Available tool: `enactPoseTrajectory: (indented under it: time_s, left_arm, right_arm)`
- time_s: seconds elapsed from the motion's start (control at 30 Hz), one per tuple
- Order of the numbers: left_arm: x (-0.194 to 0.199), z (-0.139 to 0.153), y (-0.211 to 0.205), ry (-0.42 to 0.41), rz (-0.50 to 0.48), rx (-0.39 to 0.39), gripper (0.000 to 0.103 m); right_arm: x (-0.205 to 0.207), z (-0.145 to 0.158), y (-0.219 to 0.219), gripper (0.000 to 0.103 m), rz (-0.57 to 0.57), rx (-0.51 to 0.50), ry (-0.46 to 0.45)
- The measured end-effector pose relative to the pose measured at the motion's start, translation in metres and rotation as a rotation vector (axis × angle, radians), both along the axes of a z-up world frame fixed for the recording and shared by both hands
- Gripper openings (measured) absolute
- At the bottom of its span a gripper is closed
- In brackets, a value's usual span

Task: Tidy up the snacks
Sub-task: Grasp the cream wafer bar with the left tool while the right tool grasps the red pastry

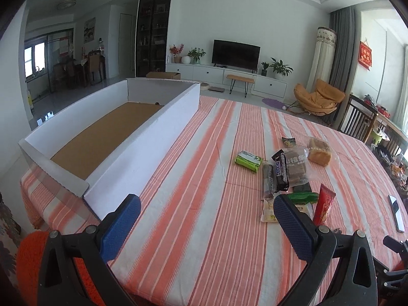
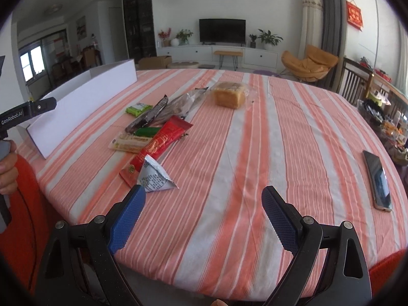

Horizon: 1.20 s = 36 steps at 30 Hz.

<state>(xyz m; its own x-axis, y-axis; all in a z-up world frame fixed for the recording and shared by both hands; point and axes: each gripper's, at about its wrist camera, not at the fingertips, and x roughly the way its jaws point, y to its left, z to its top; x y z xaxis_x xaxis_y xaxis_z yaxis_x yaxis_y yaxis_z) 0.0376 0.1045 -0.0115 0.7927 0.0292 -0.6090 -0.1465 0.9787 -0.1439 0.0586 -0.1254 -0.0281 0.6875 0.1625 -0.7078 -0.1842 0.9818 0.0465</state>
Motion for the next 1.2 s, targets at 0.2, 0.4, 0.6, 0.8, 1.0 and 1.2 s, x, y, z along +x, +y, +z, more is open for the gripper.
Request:
enactPoseTrajectory:
  time_s: [0.2, 0.4, 0.6, 0.8, 1.0, 1.2]
  left_arm:
    - [0.004, -0.013, 0.008, 0.043, -0.015, -0.132, 0.103]
    - [-0.003, -0.013, -0.011, 0.027, -0.044, -0.009, 0.103]
    - [0.011, -0.037, -0.034, 0.134, -0.109, 0.01, 0.103]
    - [0.026, -0.062, -0.06, 0.238, -0.165, 0.032, 0.103]
    - [0.066, -0.055, -0.104, 0.276, -0.376, 0.165, 0.103]
    - [0.113, -0.058, -0.122, 0.276, -0.586, 0.268, 0.103]
  right_arm:
    - [0.035, -0.022, 0.062, 0.094, 0.231, -0.102, 0.183]
    - [0.093, -0.049, 0.046, 0.094, 0.147, -0.165, 0.217]
    - [0.095, -0.004, -0.019, 0.095, -0.071, -0.084, 0.042]
    - [0.072, -0.04, -0.016, 0.095, -0.044, -0.048, 0.166]
    - [0.082, -0.055, 0.0, 0.095, -0.004, -0.084, 0.193]
    - [0.08, -0.058, -0.001, 0.095, -0.012, -0.074, 0.183]
